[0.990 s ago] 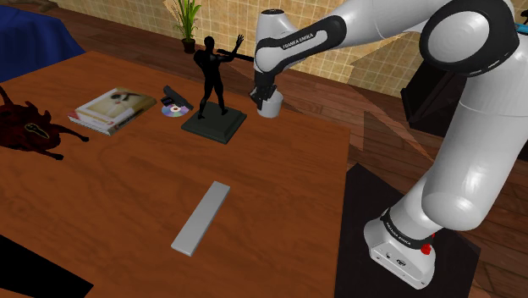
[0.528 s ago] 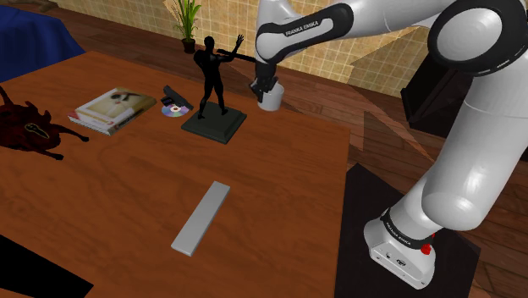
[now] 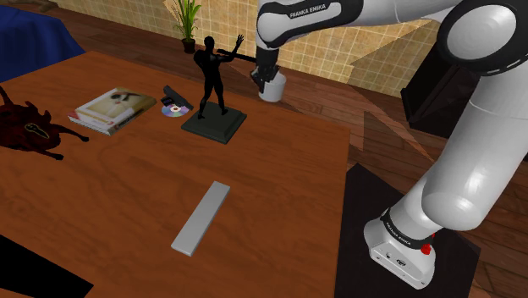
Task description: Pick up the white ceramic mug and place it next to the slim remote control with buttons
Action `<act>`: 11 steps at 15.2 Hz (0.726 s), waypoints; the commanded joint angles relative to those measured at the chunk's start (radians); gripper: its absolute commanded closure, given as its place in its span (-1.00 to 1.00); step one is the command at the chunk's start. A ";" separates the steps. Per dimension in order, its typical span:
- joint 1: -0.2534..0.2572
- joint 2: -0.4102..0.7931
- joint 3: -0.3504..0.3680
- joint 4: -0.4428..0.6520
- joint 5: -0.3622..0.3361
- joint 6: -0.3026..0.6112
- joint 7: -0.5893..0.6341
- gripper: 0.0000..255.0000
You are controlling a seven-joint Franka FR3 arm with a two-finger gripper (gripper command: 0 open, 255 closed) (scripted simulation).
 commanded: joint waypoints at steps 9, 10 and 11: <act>0.000 -0.028 0.001 0.095 0.004 -0.123 -0.007 1.00; 0.000 -0.029 0.001 0.101 0.004 -0.131 -0.007 1.00; 0.012 -0.050 0.008 0.073 0.002 -0.124 0.013 1.00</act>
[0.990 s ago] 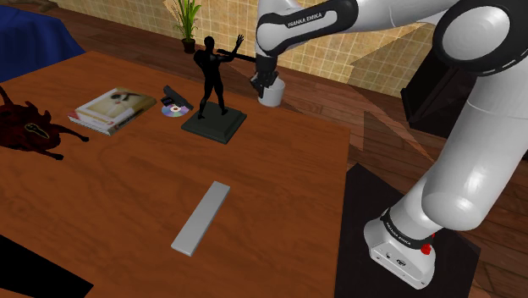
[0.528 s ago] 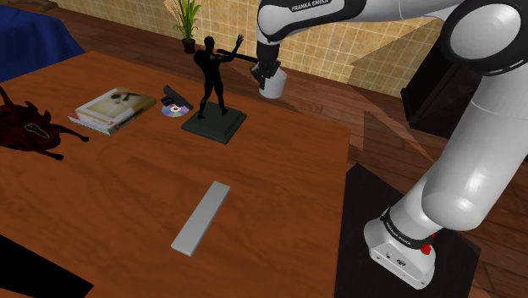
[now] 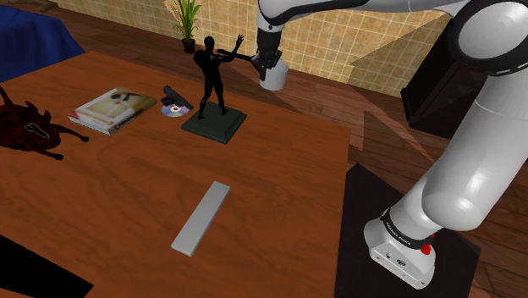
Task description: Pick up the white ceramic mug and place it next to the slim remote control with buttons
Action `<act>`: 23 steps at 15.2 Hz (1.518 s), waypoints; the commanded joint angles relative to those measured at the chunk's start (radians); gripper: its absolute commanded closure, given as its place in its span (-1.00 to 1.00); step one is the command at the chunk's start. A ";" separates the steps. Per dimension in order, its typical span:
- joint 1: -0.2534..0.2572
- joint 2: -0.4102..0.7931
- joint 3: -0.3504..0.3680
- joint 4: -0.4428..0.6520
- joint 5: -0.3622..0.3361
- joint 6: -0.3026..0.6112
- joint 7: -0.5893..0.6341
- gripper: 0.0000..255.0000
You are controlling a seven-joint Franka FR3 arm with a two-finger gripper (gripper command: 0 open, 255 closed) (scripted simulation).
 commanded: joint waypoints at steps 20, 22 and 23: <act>0.233 -0.241 0.207 -0.298 -0.003 0.033 0.444 1.00; 0.256 -0.243 0.231 -0.300 -0.002 0.030 0.491 1.00; 0.268 -0.243 0.243 -0.299 -0.002 0.028 0.515 1.00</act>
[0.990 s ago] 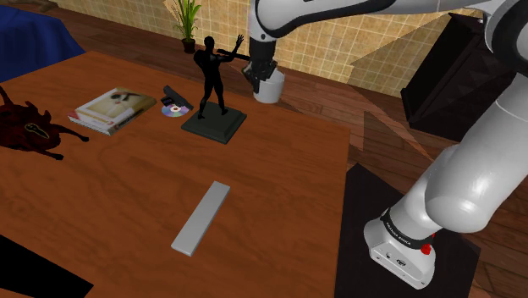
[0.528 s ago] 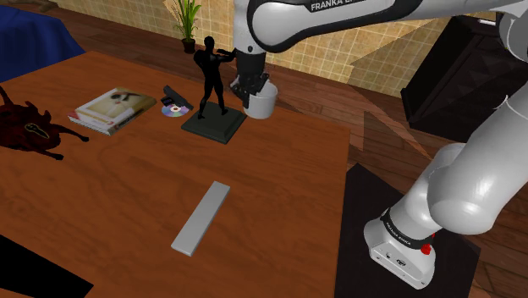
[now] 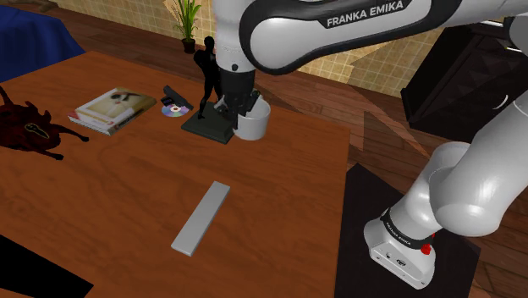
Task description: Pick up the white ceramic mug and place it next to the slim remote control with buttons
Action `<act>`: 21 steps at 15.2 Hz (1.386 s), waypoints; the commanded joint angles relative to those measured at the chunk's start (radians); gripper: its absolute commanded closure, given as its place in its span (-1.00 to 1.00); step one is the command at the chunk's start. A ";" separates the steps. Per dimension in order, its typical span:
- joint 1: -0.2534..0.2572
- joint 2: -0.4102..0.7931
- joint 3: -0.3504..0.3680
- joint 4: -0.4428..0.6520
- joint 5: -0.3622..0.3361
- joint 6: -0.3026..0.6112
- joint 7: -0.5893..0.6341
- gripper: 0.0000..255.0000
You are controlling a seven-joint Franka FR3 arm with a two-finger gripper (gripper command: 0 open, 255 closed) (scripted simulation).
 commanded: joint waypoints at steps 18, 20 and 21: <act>0.243 0.185 0.221 0.218 -0.080 -0.082 0.482 1.00; 0.278 0.226 0.237 0.267 -0.101 -0.100 0.534 1.00; 0.296 0.249 0.245 0.294 -0.113 -0.110 0.559 1.00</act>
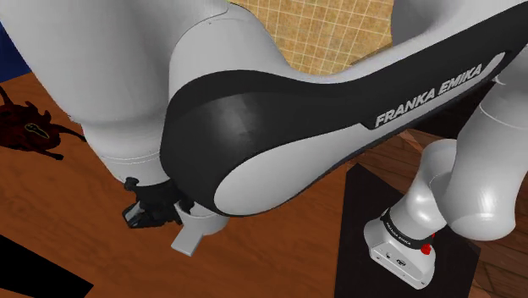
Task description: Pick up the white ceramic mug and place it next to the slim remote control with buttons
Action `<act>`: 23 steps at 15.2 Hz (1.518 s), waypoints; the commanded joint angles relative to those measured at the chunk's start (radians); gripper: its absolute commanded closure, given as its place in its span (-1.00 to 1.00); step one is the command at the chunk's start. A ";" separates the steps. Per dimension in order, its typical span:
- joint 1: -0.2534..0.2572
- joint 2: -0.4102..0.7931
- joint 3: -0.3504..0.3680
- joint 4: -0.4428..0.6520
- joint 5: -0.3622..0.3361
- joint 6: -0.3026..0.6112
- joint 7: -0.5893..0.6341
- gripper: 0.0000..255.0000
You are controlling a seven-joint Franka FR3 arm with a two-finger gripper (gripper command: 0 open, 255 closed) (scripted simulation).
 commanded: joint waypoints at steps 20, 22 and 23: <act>0.166 0.233 0.028 0.131 -0.122 0.053 0.218 1.00; 0.166 0.240 0.026 0.114 -0.127 0.076 0.222 1.00; 0.166 0.244 0.024 0.106 -0.130 0.088 0.225 1.00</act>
